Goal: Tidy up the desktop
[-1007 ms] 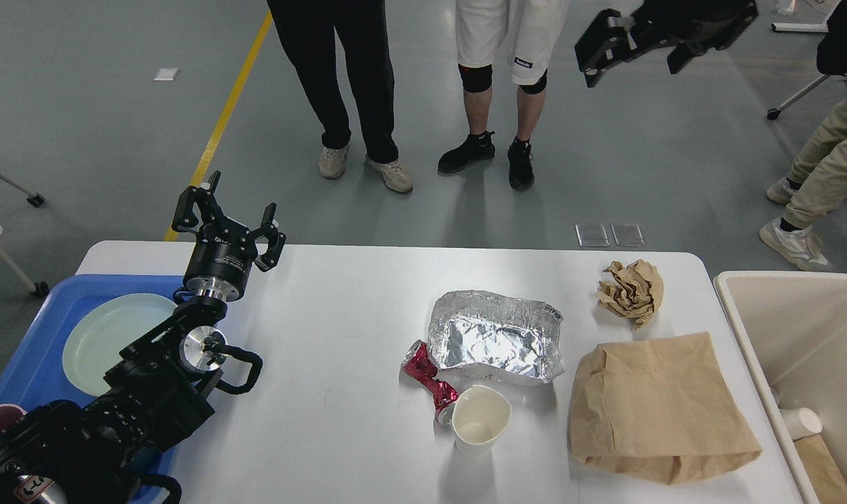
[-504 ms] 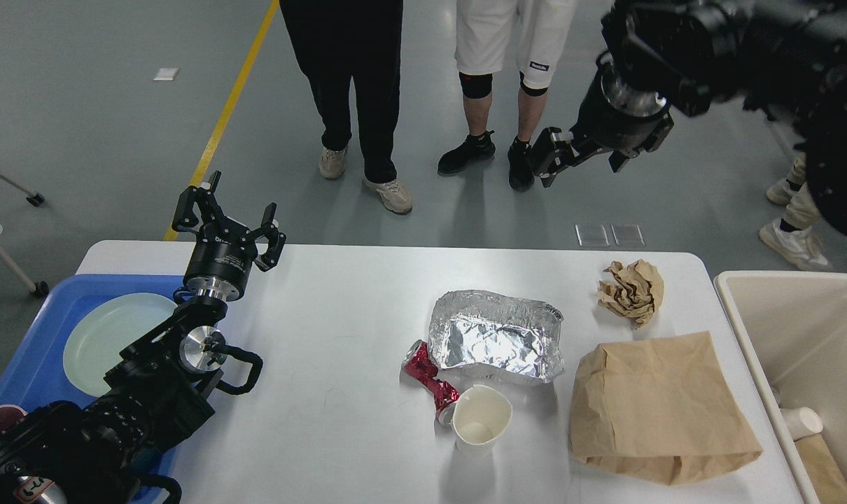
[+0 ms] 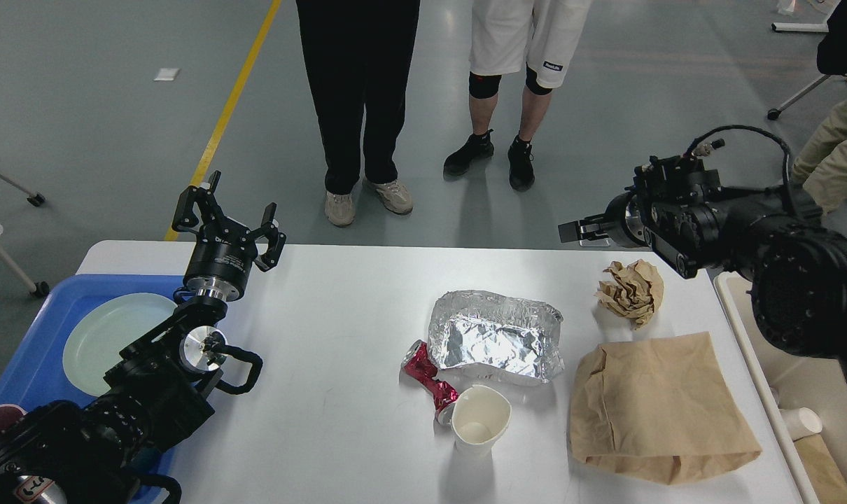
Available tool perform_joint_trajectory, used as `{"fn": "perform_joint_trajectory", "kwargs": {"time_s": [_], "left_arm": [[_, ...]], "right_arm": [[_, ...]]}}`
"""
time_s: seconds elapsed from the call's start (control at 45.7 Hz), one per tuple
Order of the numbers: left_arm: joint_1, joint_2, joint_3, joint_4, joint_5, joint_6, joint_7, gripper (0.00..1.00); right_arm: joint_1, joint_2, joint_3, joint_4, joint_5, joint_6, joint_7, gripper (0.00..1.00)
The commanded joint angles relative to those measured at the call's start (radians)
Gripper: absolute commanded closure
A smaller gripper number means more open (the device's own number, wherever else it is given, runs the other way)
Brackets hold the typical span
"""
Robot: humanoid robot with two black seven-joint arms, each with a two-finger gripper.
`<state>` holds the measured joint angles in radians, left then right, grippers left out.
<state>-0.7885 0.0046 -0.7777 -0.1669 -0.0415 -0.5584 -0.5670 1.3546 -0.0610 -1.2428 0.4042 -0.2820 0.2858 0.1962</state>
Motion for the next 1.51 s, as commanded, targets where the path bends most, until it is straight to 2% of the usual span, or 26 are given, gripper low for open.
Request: {"fn": "perform_joint_trajectory", "kwargs": {"time_s": [0.0, 0.482, 1.007, 1.248, 1.489], "left_arm": [[0.0, 0.0, 0.0, 0.001, 0.0, 0.0, -0.001, 0.03], [0.0, 0.0, 0.0, 0.001, 0.0, 0.0, -0.001, 0.03], [0.0, 0.0, 0.0, 0.0, 0.0, 0.0, -0.001, 0.03], [0.0, 0.0, 0.0, 0.0, 0.0, 0.0, -0.001, 0.03], [0.0, 0.0, 0.0, 0.0, 0.0, 0.0, -0.001, 0.03]], "right_arm": [[-0.061, -0.02, 0.0, -0.028, 0.001, -0.033, 0.0, 0.0], [-0.27, -0.095, 0.017, -0.136, 0.007, -0.085, -0.001, 0.0], [-0.354, -0.086, 0.092, -0.174, 0.01, -0.091, -0.001, 0.0], [-0.414, -0.062, 0.164, -0.235, 0.012, -0.143, 0.0, 0.0], [-0.428, -0.053, 0.189, -0.237, 0.014, -0.152, 0.0, 0.0]]}}
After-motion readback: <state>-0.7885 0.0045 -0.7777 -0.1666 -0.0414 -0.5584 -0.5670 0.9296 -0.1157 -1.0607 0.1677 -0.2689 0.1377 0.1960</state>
